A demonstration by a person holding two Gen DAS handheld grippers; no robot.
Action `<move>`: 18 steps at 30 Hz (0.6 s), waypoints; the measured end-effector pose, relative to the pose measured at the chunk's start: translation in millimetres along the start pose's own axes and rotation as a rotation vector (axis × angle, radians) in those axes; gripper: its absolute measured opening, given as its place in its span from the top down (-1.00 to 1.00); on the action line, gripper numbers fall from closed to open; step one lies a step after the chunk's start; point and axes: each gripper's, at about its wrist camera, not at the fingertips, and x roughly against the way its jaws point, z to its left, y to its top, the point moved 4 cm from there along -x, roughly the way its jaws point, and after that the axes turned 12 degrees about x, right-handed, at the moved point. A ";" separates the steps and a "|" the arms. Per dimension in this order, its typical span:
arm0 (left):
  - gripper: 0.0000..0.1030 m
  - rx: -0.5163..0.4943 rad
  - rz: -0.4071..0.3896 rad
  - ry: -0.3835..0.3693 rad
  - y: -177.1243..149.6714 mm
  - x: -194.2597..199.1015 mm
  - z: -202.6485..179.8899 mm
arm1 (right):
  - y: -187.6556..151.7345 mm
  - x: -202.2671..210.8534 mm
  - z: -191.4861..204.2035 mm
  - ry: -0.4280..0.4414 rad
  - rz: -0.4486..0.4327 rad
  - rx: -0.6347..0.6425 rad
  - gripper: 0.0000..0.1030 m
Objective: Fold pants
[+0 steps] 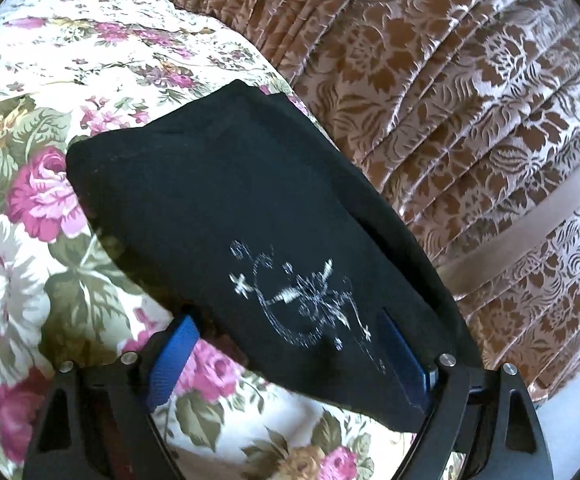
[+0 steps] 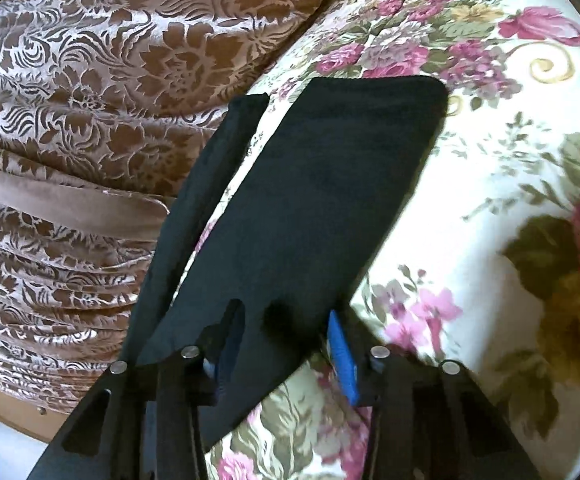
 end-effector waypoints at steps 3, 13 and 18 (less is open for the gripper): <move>-0.74 0.018 0.009 -0.010 5.2 -3.6 3.2 | 3.4 -8.0 -3.3 0.034 -0.007 -0.018 0.39; -0.79 0.047 -0.024 0.008 10.7 -11.2 1.6 | 8.9 -28.1 -3.4 0.056 0.030 0.014 0.62; -0.50 -0.003 -0.058 0.076 12.6 -17.1 2.0 | 9.1 -32.2 -4.1 0.061 0.027 0.029 0.76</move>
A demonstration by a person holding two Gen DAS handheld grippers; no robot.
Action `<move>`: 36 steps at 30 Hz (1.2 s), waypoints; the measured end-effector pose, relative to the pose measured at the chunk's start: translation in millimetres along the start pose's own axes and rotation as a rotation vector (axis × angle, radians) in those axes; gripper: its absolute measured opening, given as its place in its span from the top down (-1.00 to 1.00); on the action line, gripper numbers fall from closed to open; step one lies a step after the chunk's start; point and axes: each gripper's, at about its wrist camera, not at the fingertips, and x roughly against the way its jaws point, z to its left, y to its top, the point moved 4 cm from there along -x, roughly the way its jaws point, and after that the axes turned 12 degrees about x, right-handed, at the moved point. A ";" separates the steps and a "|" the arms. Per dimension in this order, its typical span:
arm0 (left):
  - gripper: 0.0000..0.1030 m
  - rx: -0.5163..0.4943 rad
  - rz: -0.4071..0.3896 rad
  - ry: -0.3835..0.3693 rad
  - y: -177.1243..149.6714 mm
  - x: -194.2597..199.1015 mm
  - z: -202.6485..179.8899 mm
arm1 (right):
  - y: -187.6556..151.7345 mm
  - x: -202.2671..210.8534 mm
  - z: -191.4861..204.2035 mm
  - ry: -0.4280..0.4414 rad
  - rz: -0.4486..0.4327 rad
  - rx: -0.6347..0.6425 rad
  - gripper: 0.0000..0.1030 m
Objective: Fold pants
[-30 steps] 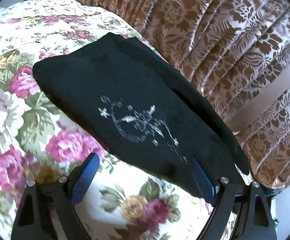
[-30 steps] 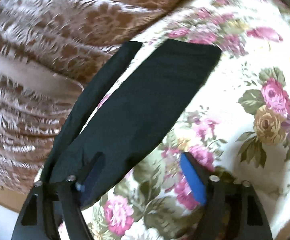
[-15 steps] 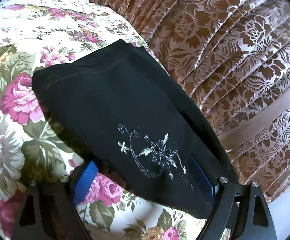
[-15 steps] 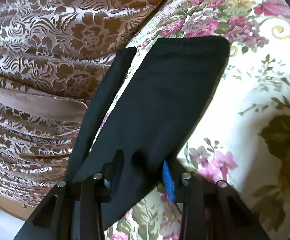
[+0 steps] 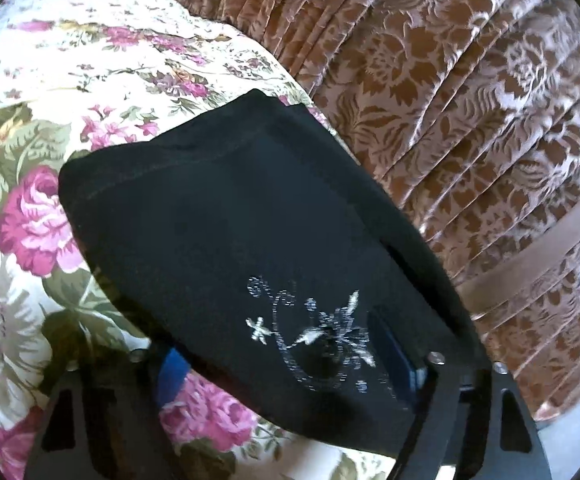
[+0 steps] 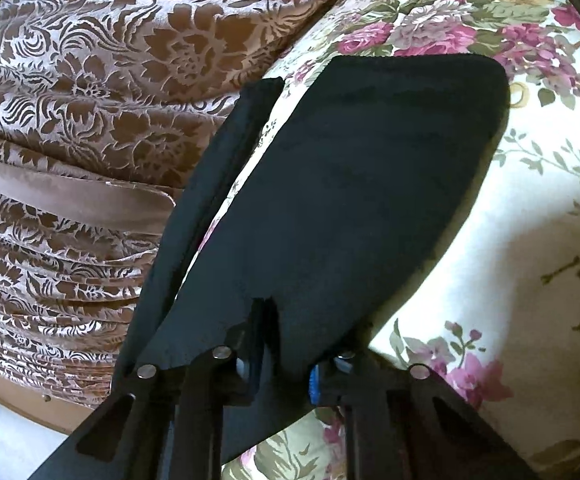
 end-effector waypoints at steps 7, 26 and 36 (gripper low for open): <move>-0.43 0.009 0.044 0.006 3.7 -0.4 1.5 | -0.4 0.6 0.1 -0.017 -0.014 0.010 0.84; 0.88 0.054 0.032 -0.087 21.8 50.9 -4.9 | 12.1 44.0 27.7 -0.077 -0.127 0.115 0.86; 0.89 0.043 0.058 -0.064 -0.8 94.4 26.0 | -0.2 87.8 22.2 -0.069 -0.124 0.138 0.86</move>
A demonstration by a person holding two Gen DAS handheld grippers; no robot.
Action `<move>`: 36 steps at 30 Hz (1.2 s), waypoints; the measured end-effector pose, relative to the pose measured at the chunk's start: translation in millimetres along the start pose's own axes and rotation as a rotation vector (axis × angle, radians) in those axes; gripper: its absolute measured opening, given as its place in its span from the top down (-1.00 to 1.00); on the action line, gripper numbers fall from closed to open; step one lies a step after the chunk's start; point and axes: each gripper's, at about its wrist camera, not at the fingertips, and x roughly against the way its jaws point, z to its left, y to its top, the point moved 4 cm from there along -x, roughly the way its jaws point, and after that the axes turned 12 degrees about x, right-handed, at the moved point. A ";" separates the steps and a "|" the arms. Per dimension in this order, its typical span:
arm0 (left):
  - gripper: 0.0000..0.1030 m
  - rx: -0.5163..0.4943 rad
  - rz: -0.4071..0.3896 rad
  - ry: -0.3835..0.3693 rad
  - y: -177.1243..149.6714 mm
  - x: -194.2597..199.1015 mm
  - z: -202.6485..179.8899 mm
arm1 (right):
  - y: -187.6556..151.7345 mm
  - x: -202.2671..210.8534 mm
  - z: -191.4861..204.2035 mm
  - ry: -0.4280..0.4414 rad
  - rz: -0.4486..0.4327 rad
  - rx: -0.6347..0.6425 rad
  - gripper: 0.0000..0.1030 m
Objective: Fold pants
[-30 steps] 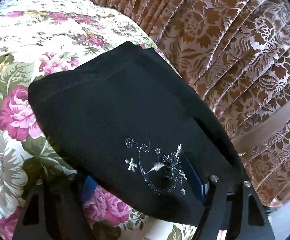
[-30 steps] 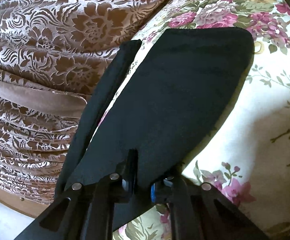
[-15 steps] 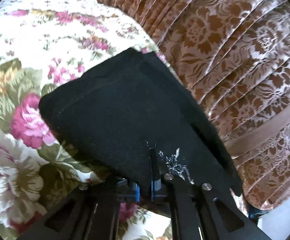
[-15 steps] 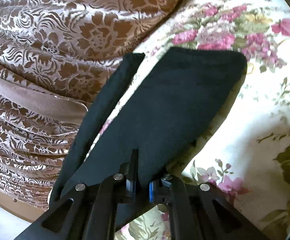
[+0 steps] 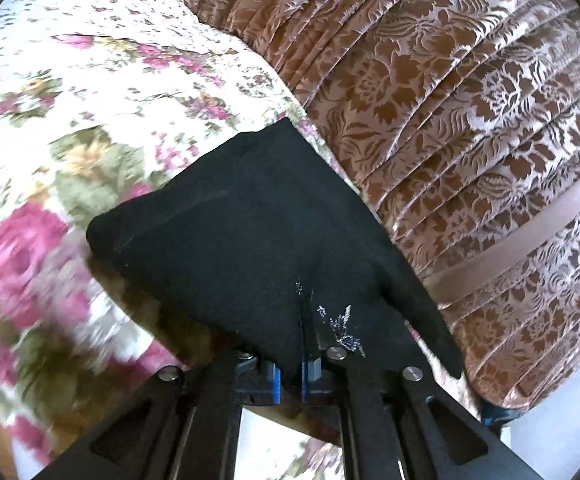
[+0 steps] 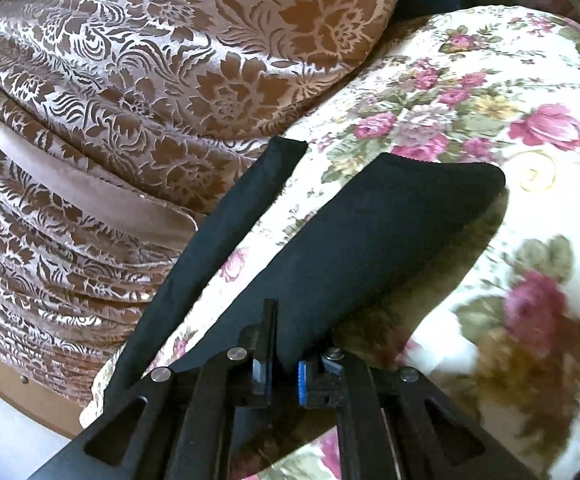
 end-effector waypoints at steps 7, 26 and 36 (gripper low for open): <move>0.89 -0.010 -0.018 0.065 -20.8 32.7 26.0 | -26.3 24.3 -18.7 -0.015 0.037 -0.030 0.86; 0.88 0.038 -0.042 0.073 3.1 -8.3 38.9 | -24.2 11.5 -38.3 -0.106 0.065 -0.027 0.81; 0.89 -0.012 -0.074 0.020 1.0 39.5 15.6 | -8.8 28.1 -36.2 -0.118 -0.002 -0.037 0.84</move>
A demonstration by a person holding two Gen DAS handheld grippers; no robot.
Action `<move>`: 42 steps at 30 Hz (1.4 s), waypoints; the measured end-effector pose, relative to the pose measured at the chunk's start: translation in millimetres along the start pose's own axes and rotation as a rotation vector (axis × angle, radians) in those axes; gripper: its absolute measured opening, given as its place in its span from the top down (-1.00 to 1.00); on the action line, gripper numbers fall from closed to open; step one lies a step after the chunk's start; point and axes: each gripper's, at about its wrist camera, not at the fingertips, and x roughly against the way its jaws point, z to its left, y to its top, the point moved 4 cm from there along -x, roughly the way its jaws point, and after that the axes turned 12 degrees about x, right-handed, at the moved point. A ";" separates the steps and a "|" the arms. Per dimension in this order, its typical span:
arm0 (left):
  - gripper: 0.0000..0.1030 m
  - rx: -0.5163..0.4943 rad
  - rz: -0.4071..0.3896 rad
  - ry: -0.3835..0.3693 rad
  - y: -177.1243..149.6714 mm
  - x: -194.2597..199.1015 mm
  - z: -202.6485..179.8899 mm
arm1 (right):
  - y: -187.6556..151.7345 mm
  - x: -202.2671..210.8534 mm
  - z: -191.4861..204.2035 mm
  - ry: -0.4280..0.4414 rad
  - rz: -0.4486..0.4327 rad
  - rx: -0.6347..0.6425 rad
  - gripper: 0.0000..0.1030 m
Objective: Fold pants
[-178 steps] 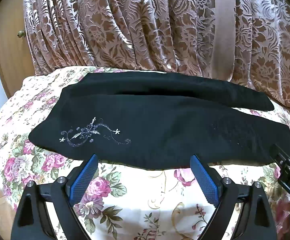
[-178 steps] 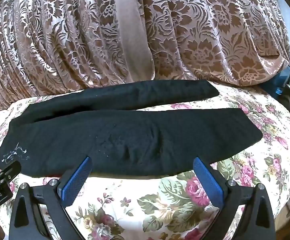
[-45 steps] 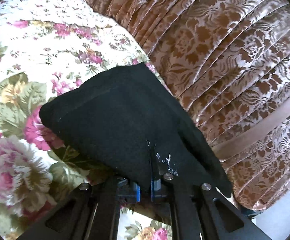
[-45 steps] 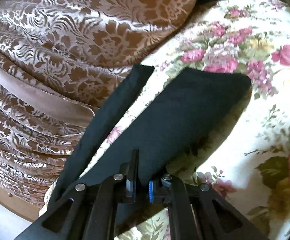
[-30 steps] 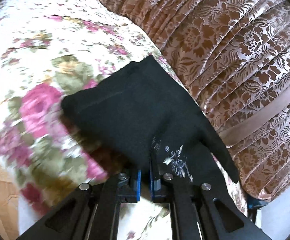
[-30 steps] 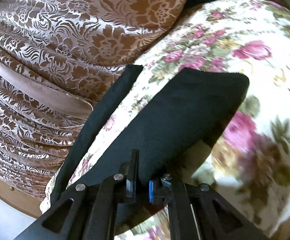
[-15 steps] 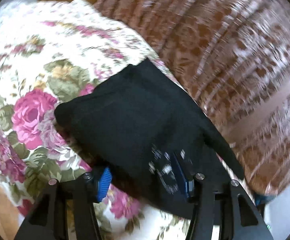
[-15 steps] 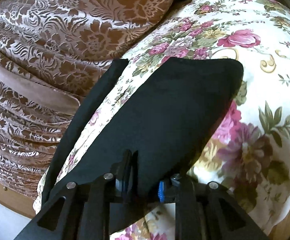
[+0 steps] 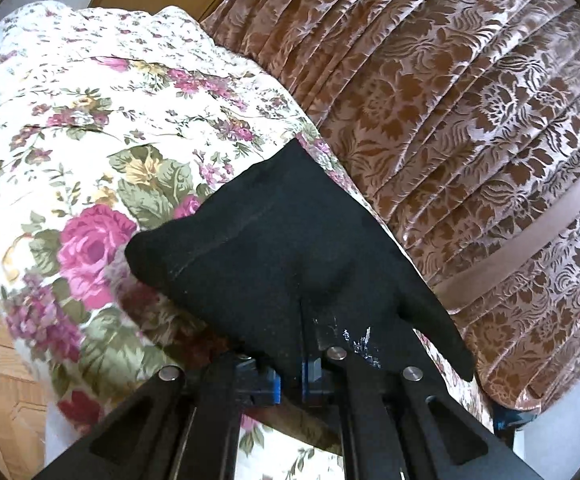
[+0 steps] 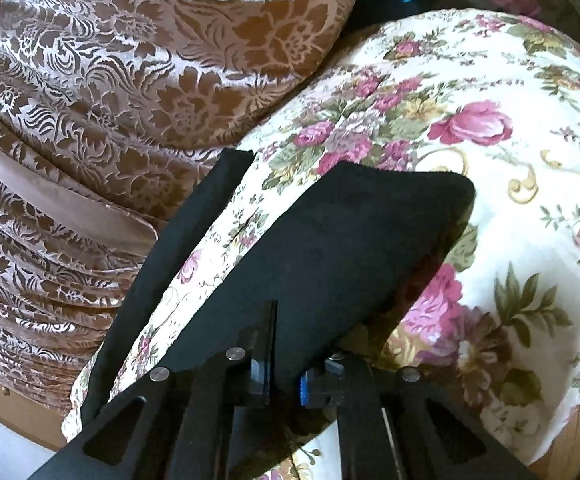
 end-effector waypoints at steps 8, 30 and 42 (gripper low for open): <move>0.61 0.014 0.034 0.142 -13.2 -22.1 33.3 | -16.4 -11.3 -18.7 -0.032 0.051 -0.032 0.75; -0.62 -0.287 -0.153 0.132 -2.7 -89.2 -105.0 | 28.1 -6.2 49.0 -0.210 -0.057 0.226 0.39; -0.82 -0.347 -0.016 0.211 -14.3 -193.9 -95.6 | -11.4 -110.8 143.5 -0.038 0.220 0.419 0.30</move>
